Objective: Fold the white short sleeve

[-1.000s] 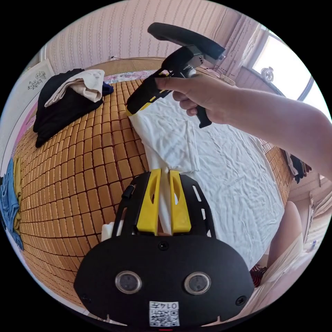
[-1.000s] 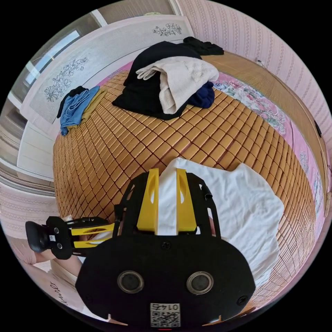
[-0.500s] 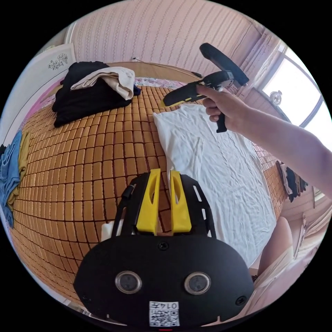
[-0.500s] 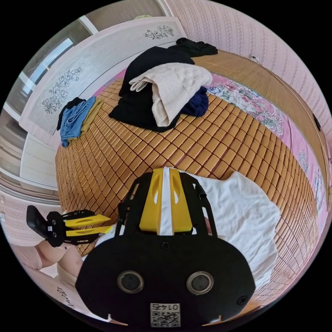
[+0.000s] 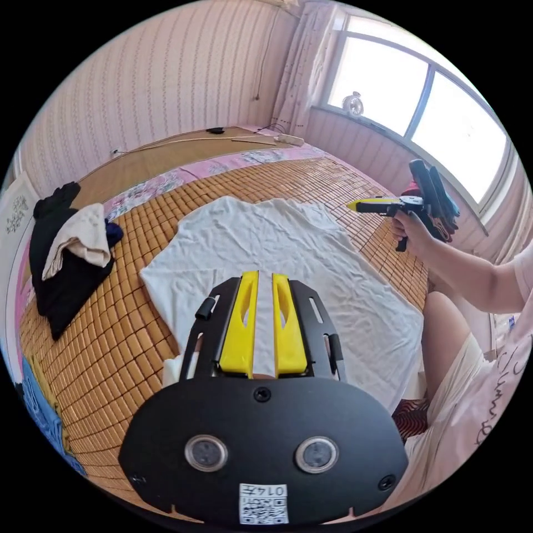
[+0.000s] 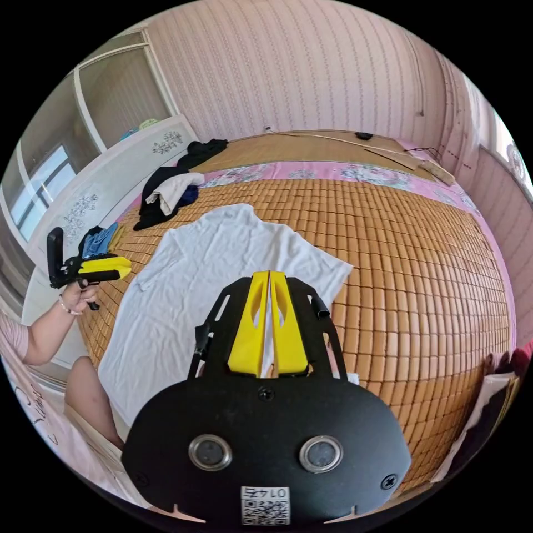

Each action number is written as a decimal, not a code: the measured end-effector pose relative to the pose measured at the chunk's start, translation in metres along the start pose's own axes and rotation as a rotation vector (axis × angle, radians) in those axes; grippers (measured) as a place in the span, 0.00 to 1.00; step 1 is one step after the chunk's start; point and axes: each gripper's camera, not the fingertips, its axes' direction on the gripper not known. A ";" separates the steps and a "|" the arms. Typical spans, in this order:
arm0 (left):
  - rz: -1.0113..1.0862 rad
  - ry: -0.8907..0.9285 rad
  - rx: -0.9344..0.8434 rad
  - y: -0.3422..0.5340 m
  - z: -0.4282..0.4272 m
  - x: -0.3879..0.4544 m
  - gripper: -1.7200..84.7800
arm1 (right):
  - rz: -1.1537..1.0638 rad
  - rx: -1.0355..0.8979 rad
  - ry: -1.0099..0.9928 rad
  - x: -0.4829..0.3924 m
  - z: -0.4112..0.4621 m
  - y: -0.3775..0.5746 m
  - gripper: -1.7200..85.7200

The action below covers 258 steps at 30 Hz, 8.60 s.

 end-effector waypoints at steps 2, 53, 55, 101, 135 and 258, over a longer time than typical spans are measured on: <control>0.029 0.075 0.028 -0.036 0.027 0.019 0.09 | 0.035 -0.011 0.069 0.016 -0.004 0.028 0.03; -0.205 0.003 -0.259 -0.164 0.224 -0.014 0.10 | -0.199 -0.111 -0.117 0.022 0.081 0.087 0.03; -0.180 -0.060 -0.234 -0.163 0.221 -0.012 0.05 | -0.198 -0.163 -0.097 0.020 0.097 0.081 0.03; -0.602 -0.100 -0.049 -0.019 -0.006 -0.281 0.01 | 0.064 -0.149 -0.268 0.172 0.189 -0.098 0.03; -0.513 0.154 -0.072 0.218 -0.168 -0.087 0.01 | 0.100 -0.185 -0.374 0.129 -0.002 0.164 0.03; 0.356 0.240 -0.216 0.175 0.100 0.393 0.28 | 0.226 -0.357 -0.561 0.117 0.011 0.270 0.03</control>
